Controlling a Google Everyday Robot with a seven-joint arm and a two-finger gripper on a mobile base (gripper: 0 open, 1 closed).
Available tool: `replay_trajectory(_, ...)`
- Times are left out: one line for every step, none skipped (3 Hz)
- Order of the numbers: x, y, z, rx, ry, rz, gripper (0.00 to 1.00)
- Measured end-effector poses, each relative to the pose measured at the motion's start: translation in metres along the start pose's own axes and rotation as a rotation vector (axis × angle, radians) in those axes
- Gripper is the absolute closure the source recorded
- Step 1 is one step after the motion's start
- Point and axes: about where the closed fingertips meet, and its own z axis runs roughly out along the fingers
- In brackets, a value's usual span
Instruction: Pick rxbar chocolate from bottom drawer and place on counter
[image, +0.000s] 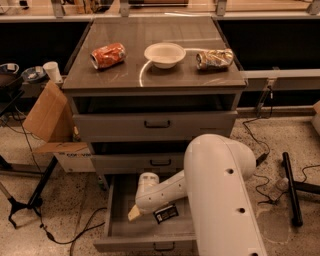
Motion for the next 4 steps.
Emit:
replay_trajectory(0.0,0.0,0.0,0.0,0.0,-0.001,0.0)
replay_trajectory(0.013,0.008,0.01,-0.003,0.013,-0.002,0.0)
replay_trajectory(0.035,0.025,0.035,-0.004,0.019,0.005,0.0)
replay_trajectory(0.059,0.048,0.064,-0.03,0.008,0.002,0.0)
